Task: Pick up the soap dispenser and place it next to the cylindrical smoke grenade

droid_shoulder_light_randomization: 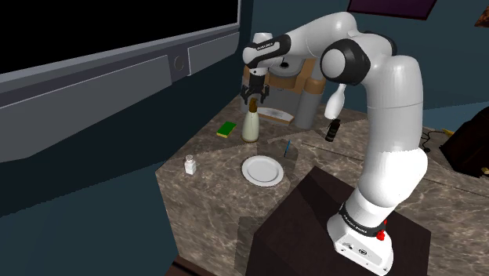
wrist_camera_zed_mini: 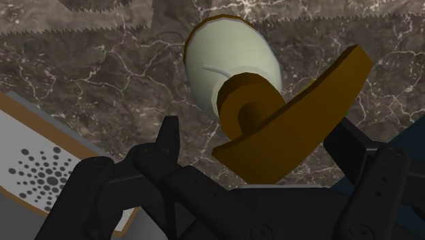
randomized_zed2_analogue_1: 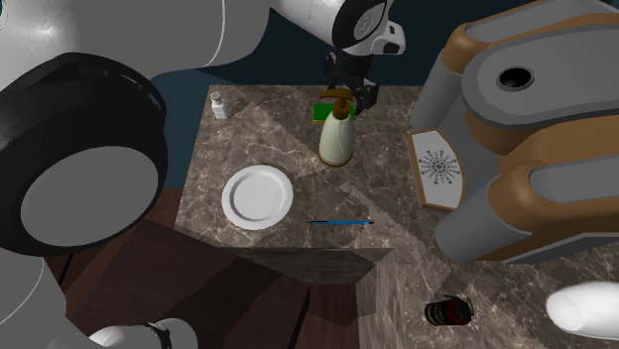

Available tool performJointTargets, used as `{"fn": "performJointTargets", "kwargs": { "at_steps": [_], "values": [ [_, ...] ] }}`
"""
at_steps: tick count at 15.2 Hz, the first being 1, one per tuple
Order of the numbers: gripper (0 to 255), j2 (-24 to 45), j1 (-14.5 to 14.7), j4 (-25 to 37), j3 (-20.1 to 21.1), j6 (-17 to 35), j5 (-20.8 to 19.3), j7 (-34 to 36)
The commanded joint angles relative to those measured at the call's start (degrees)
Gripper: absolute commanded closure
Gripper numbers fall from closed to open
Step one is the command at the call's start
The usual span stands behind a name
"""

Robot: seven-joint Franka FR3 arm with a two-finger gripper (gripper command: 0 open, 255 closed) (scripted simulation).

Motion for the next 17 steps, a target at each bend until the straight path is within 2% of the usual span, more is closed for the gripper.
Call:
{"fn": "performJointTargets", "kwargs": {
  "at_steps": [1, 2, 3, 12, 17],
  "values": [
    [0, 0.0, 0.0, 0.0, 0.0, 0.0, 0.0, 0.0],
    [0, 0.0, 0.0, 0.0, 0.0, 0.0, 0.0, 0.0],
    [255, 0.0, 0.0, 0.0, 0.0, 0.0, 0.0, 0.0],
    [255, 0.0, 0.0, 0.0, 0.0, 0.0, 0.0, 0.0],
    [255, -1.1, 0.0, 2.2, -0.1, -3.3, -0.3, 0.3]
  ]
}}
